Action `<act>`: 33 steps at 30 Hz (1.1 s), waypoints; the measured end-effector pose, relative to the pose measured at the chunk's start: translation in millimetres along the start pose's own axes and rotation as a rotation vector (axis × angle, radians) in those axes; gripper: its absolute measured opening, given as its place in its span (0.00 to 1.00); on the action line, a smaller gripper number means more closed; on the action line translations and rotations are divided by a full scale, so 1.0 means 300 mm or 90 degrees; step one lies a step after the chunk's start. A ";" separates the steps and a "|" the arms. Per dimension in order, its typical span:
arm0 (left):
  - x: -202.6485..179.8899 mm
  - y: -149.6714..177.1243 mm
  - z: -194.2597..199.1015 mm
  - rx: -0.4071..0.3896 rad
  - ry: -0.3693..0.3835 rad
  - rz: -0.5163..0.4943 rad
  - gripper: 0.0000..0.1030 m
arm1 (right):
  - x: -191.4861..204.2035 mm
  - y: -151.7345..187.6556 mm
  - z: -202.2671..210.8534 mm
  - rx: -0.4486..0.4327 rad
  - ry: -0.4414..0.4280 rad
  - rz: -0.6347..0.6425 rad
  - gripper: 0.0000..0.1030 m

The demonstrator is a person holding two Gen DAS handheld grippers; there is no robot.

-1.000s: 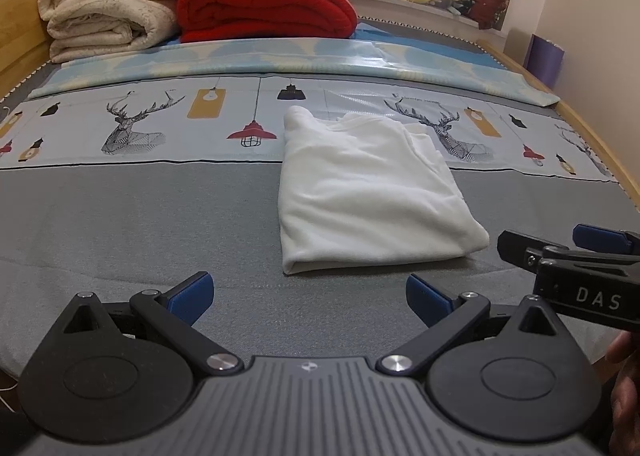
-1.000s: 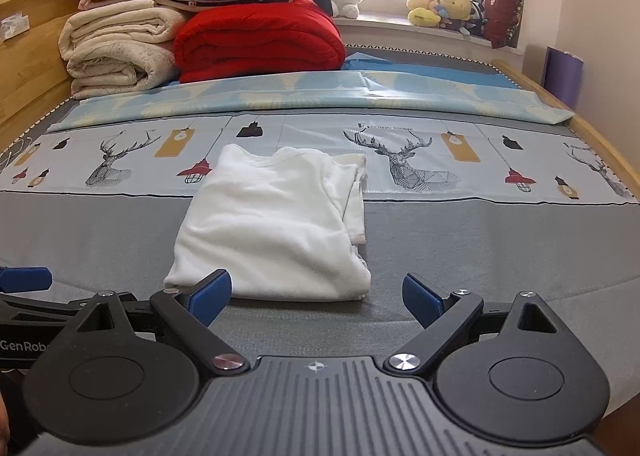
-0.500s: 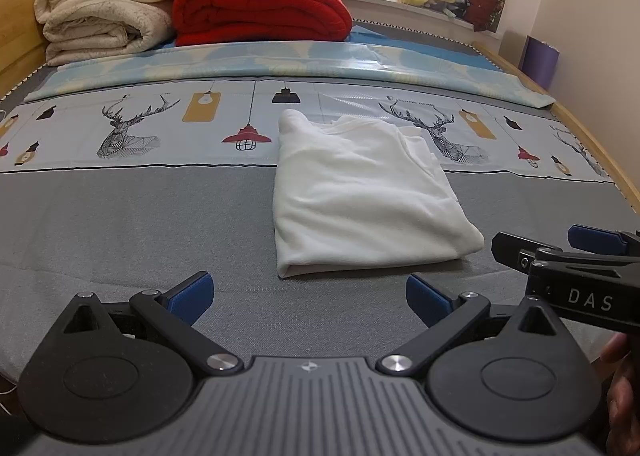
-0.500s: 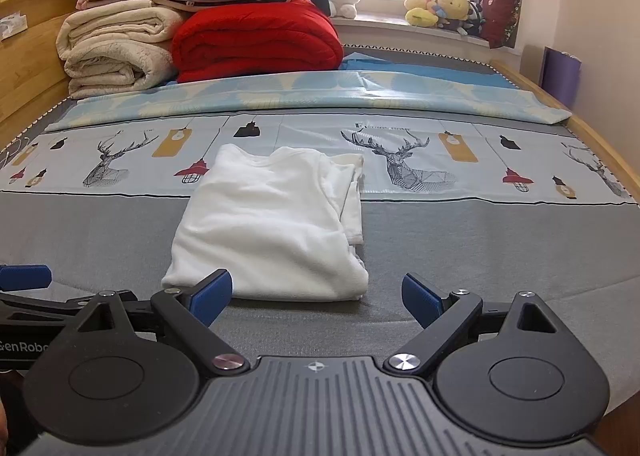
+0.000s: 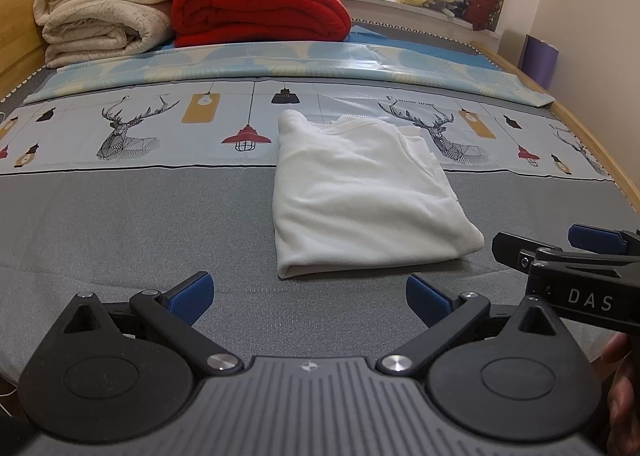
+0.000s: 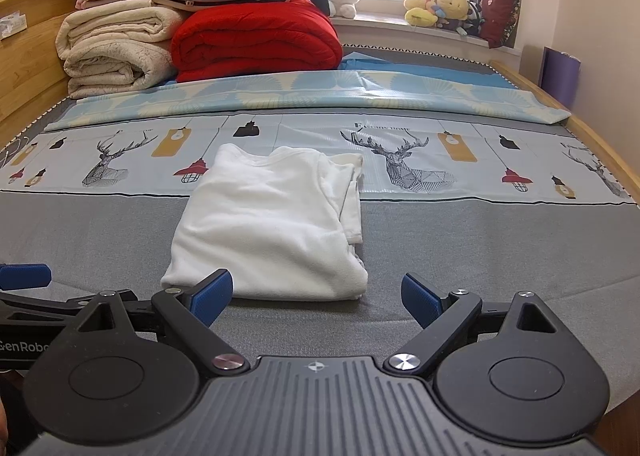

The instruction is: Fold small clothes

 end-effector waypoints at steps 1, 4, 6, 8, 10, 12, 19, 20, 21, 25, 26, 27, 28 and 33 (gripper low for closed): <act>0.000 0.000 0.000 0.000 0.000 0.000 0.99 | 0.000 0.000 0.000 0.000 0.000 0.000 0.89; -0.001 -0.001 0.001 0.000 0.000 -0.001 0.99 | -0.001 0.000 0.000 0.000 -0.001 0.000 0.89; -0.001 -0.001 0.000 0.000 0.000 -0.001 0.99 | 0.000 0.000 0.000 0.000 0.000 0.000 0.89; -0.001 -0.001 0.001 0.000 0.000 -0.001 0.99 | 0.000 0.000 0.000 0.000 0.000 0.000 0.89; -0.001 -0.001 0.001 -0.001 0.000 -0.001 0.99 | 0.000 0.000 0.000 0.000 0.000 0.000 0.89; -0.001 -0.001 0.001 -0.001 0.000 -0.001 0.99 | -0.001 0.000 0.000 0.000 0.000 0.000 0.89; -0.001 -0.004 0.004 -0.002 0.003 -0.003 0.99 | 0.000 0.000 0.000 0.001 0.000 0.002 0.89; -0.002 -0.003 0.004 -0.002 0.004 -0.002 0.99 | 0.000 0.001 0.001 0.000 0.001 0.002 0.89; -0.003 -0.004 0.004 -0.002 0.004 -0.002 0.99 | -0.001 0.001 0.002 0.001 0.002 0.002 0.89; 0.003 -0.004 0.007 -0.002 0.006 -0.005 0.99 | 0.001 0.001 0.002 0.000 0.002 0.001 0.89; 0.002 -0.004 0.007 -0.002 0.006 -0.005 0.99 | 0.001 0.001 0.003 0.001 0.002 0.001 0.89; 0.002 -0.004 0.007 -0.003 0.006 -0.005 0.99 | 0.001 0.001 0.003 0.001 0.002 0.001 0.88; 0.002 -0.005 0.007 -0.004 0.006 -0.005 0.99 | 0.001 0.001 0.003 0.001 0.002 0.001 0.88; 0.011 -0.006 0.007 -0.006 0.008 -0.010 0.99 | 0.002 0.001 0.003 0.001 0.002 0.001 0.88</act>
Point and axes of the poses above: each gripper's, at about its wrist camera, not at the fingertips, and z roughly against the way its jaws point, x to its left, y to its underside, the point moved 6 cm from there along -z, roughly the way its jaws point, and after that the axes turned 1 degree about y, right-handed, at the moved point
